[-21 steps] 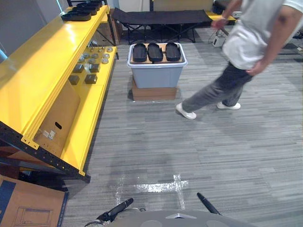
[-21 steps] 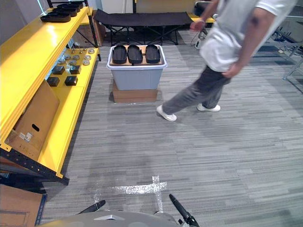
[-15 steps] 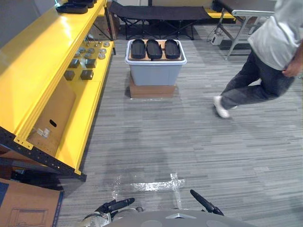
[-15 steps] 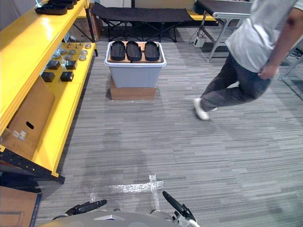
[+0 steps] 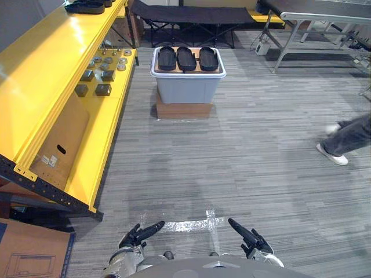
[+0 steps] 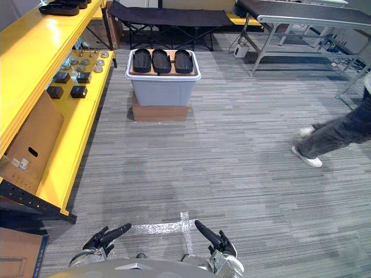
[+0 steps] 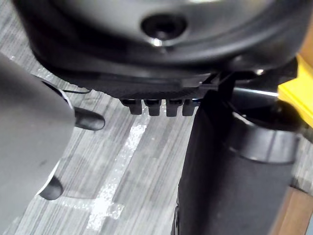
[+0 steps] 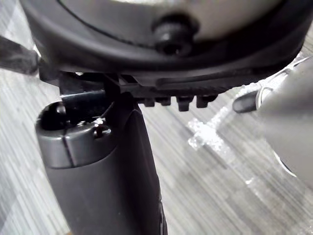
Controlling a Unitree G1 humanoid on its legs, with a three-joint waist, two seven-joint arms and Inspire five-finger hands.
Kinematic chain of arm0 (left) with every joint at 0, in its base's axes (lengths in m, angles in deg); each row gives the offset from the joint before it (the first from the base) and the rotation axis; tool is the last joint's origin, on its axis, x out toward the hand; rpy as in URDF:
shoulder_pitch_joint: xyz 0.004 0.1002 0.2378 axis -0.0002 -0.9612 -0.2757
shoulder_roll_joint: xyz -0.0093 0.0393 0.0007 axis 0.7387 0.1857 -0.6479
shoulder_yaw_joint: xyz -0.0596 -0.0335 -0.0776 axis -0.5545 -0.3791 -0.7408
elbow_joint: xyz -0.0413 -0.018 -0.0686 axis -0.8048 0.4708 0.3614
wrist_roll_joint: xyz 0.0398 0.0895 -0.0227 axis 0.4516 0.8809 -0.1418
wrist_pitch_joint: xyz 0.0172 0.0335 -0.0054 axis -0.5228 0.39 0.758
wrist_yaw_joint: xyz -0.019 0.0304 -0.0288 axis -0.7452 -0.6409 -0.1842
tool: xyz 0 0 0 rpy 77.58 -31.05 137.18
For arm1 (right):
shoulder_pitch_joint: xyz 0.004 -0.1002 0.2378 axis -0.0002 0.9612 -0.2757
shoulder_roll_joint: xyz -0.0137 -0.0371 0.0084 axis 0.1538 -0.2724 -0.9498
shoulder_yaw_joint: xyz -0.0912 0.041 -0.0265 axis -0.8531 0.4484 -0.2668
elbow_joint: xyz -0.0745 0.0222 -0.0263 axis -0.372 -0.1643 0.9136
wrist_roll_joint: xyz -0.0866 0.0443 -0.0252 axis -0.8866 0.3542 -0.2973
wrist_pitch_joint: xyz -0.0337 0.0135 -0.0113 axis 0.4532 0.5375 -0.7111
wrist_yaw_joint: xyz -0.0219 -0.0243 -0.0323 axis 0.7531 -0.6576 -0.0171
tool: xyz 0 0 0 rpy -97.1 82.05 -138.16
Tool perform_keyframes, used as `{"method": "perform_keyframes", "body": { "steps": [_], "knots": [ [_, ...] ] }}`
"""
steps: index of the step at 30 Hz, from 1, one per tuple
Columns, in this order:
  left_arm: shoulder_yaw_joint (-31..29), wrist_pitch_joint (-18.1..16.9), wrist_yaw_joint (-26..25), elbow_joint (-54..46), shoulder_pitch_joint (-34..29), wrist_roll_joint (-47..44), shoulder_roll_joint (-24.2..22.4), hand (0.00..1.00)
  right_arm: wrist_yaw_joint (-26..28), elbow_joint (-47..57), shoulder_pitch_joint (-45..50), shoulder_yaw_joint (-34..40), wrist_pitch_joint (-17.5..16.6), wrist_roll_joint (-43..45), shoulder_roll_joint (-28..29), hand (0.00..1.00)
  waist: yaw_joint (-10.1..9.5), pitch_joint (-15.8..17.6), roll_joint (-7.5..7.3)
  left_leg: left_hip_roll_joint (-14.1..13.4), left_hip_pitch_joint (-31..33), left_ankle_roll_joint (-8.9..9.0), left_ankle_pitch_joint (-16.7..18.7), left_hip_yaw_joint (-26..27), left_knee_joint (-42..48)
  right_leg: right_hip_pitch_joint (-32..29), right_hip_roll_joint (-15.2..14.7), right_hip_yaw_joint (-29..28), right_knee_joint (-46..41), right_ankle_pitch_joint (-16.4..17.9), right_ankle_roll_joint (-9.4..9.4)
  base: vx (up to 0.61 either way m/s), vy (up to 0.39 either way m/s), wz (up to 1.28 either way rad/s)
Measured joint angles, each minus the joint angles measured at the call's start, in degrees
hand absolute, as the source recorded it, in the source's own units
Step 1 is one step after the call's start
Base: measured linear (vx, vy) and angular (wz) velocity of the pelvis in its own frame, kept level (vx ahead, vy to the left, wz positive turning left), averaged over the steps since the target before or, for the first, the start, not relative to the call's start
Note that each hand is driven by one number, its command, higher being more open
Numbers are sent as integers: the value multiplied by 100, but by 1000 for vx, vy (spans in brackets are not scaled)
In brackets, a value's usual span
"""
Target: Walk over and take three plastic housings, then place them on the shelf
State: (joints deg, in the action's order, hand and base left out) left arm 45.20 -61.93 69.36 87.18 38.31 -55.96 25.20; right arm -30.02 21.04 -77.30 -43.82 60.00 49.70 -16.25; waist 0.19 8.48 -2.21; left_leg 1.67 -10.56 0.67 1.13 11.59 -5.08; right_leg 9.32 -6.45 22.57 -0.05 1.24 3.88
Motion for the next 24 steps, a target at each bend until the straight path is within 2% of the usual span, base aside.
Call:
{"method": "perform_keyframes", "body": {
  "steps": [2,7,17,19,20,21,22,23,24],
  "knots": [
    [-1,-155,-79,-4,-13,7,0,100,108,-1,52,-56,44,351,19,100,4,1,-2,1,-10,-5,-10,1,-1,12,0,1,6,-10,12,-39,1,0],
    [1,-283,-65,-55,-110,104,-45,100,180,1,154,-61,41,613,45,100,4,4,-22,2,-98,-4,-10,9,-3,106,5,0,30,-14,17,-21,1,0],
    [17,-267,390,-50,-235,102,-59,100,199,0,213,-54,161,873,52,100,14,13,-35,-7,-124,-20,7,62,-4,153,42,-34,128,-47,22,-21,-1,-3],
    [72,-268,463,-13,-254,128,0,100,180,5,207,-54,161,857,58,100,13,44,-60,10,-168,-152,141,100,0,-59,-95,-30,-443,279,55,7,44,3],
    [166,-268,541,-15,-237,186,41,100,161,33,220,-52,145,818,45,100,23,52,-103,17,-193,-241,248,314,57,-370,-294,-21,-1160,512,164,22,62,4],
    [179,-269,551,-15,-211,207,44,100,160,47,223,-51,133,812,30,100,29,53,-100,15,-181,-249,279,350,85,-466,-340,-34,-1366,553,135,11,100,-30],
    [178,-286,563,-15,-143,279,24,100,105,149,115,-54,65,722,-90,100,-25,136,-76,11,-131,-338,419,546,293,-1313,-758,-45,-3072,567,82,26,124,-52],
    [176,-284,541,1,-85,280,77,100,97,152,34,-114,48,720,-121,100,9,289,-46,-13,-204,-455,487,631,558,-1716,-971,2,-3972,696,-44,27,117,-55],
    [186,-283,512,9,-80,296,122,100,95,115,29,-187,63,721,-123,100,28,322,-77,-63,-216,-463,566,651,687,-1778,-945,11,-4023,751,-82,82,68,-28]
  ]
}}
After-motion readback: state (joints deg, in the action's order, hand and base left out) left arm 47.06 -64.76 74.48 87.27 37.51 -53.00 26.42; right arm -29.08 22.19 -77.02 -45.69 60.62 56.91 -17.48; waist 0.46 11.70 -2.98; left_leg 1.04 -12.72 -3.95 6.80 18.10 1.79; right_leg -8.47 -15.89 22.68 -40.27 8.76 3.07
